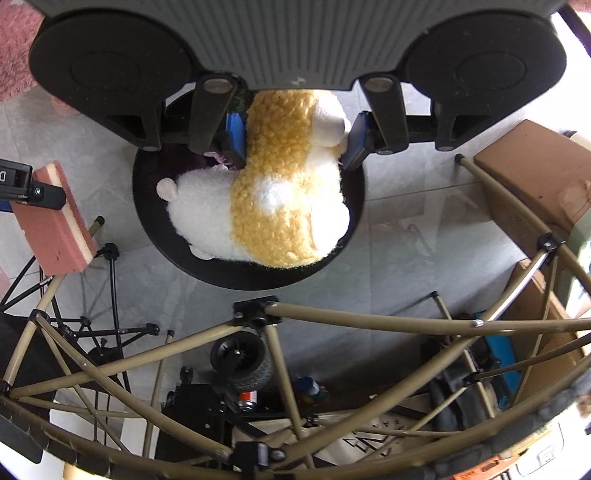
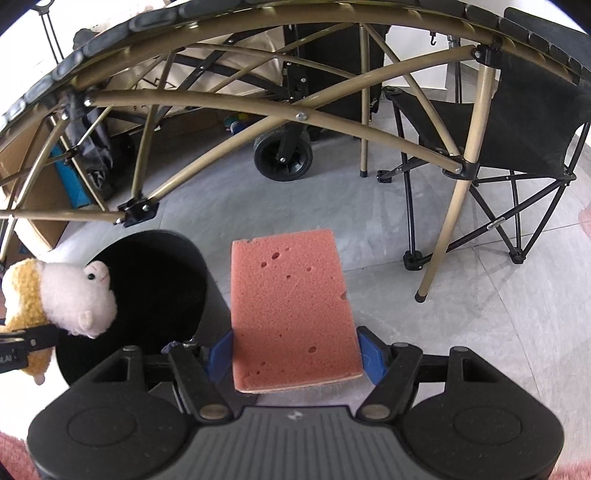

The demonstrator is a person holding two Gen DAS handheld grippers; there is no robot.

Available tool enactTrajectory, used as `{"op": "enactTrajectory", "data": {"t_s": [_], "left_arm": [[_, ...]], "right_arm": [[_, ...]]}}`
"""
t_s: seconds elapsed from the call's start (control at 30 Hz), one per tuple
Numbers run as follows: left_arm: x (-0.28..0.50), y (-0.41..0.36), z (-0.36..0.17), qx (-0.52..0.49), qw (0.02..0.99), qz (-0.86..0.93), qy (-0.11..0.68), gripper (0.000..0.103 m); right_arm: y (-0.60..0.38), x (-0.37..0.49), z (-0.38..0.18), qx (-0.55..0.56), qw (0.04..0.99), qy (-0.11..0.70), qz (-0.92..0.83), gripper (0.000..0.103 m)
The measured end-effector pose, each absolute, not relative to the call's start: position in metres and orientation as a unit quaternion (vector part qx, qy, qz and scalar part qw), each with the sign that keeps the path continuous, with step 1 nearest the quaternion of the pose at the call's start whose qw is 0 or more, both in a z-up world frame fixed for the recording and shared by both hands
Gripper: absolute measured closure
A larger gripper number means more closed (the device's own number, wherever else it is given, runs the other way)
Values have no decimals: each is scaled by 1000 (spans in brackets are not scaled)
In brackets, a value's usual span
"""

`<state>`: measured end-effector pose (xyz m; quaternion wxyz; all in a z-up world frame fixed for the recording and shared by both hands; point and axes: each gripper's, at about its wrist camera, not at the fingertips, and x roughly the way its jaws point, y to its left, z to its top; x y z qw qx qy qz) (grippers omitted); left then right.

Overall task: Collect trash
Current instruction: 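Lower the plush toy into the bin and open the left gripper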

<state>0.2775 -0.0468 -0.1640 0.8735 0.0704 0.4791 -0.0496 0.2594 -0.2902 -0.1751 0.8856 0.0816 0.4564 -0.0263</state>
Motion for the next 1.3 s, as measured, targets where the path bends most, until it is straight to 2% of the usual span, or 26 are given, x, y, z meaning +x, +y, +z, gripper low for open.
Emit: {"op": "enactTrajectory", "data": {"t_s": [0.8,0.9,1.0,1.07,1.1,1.17,1.27,1.3], "left_arm": [[331,-69,-213,29,833,-31,552,50],[331,-72,-213,30,832,-33,552,53],[332,-73,-214,25,832,-37,554,60],[331,-75,-213,24,834,-44,549,60],[330,-76,-211,25,836,-47,546,58],[328,-78,-208,28,838,-51,543,30],[327,-80,-206,32,837,-50,544,8],[327,-79,-206,28,835,-50,548,4]], "right_arm": [[-300,290,-191,83,883,461,-40,34],[-300,289,-191,83,882,461,-39,34],[-300,289,-190,82,883,460,-38,34],[-300,288,-190,82,883,460,-38,34],[-300,288,-190,82,883,460,-38,34],[-300,288,-189,82,884,459,-38,34],[-300,288,-188,81,884,458,-36,34],[-299,288,-188,80,885,458,-36,34]]}}
